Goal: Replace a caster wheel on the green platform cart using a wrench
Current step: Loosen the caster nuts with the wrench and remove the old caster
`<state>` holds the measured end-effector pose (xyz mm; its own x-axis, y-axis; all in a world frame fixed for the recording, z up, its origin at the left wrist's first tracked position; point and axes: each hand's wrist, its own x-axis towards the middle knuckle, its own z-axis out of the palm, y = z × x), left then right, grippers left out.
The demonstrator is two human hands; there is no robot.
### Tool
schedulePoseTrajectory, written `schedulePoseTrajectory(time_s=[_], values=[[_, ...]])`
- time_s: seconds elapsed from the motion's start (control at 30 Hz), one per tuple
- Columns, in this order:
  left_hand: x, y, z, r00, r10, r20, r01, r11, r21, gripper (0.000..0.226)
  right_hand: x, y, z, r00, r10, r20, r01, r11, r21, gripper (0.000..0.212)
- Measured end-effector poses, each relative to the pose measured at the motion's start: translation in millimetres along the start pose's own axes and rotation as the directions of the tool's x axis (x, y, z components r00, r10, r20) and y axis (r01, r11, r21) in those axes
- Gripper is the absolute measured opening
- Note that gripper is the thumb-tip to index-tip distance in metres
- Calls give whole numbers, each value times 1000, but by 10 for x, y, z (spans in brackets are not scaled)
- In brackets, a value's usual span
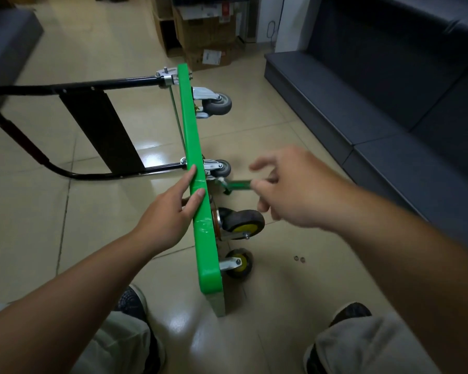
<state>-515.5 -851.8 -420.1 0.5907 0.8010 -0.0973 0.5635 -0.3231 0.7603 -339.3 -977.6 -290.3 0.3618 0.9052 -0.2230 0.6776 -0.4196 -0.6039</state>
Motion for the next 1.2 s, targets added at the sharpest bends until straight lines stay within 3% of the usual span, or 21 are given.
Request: schedulePoseTrajectory(time_s=[0.13, 0.3, 0.4, 0.57, 0.77, 0.9, 1.2], values=[[-12, -3, 7, 1000, 18, 10, -18, 1000, 0, 66, 136, 139, -200, 993, -117, -20, 118, 961, 251, 15], [-11, -51, -26, 999, 38, 3, -38, 999, -36, 70, 579, 364, -340, 956, -291, 27, 238, 830, 504, 13], [28, -84, -35, 998, 56, -24, -56, 998, -15, 67, 958, 440, -305, 931, -358, -64, 349, 829, 438, 10], [104, -85, -79, 988, 96, -119, -69, 975, 213, 64, 1300, 576, -78, 858, -451, -244, 491, 861, 134, 25], [96, -75, 16, 982, 58, -181, -38, 993, 111, 59, 1585, 554, 87, 924, -280, -262, 349, 897, 272, 39], [146, -72, 62, 978, 62, -198, -44, 995, 94, 55, 1775, 528, 328, 960, -201, -195, 262, 891, 370, 51], [208, -98, 88, 972, 92, -218, -71, 992, 101, 55, 2008, 345, 608, 998, -44, -47, 62, 865, 497, 43]])
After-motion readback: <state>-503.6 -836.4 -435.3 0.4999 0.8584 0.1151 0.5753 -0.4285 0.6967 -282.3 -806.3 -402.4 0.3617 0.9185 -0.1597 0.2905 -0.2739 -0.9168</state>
